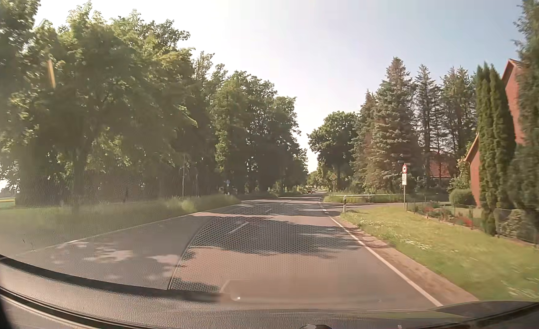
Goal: Follow the waypoints while adhering to traffic rules and regulations
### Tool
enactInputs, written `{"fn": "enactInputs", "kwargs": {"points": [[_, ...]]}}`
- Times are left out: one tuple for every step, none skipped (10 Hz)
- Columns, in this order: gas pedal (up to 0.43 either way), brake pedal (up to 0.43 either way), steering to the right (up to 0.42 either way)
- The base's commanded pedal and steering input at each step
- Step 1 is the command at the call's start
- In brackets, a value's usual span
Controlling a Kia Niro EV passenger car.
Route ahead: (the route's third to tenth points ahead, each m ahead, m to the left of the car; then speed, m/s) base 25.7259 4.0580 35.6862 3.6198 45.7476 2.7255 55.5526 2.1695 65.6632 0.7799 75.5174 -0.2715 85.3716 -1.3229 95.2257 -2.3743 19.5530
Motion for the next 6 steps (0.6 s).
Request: {"fn": "enactInputs", "kwargs": {"points": [[0.189,0.0,0.008],[0.189,0.0,0.008],[0.189,0.0,0.008],[0.189,0.0,0.008],[0.189,0.0,0.008],[0.189,0.0,0.008]]}}
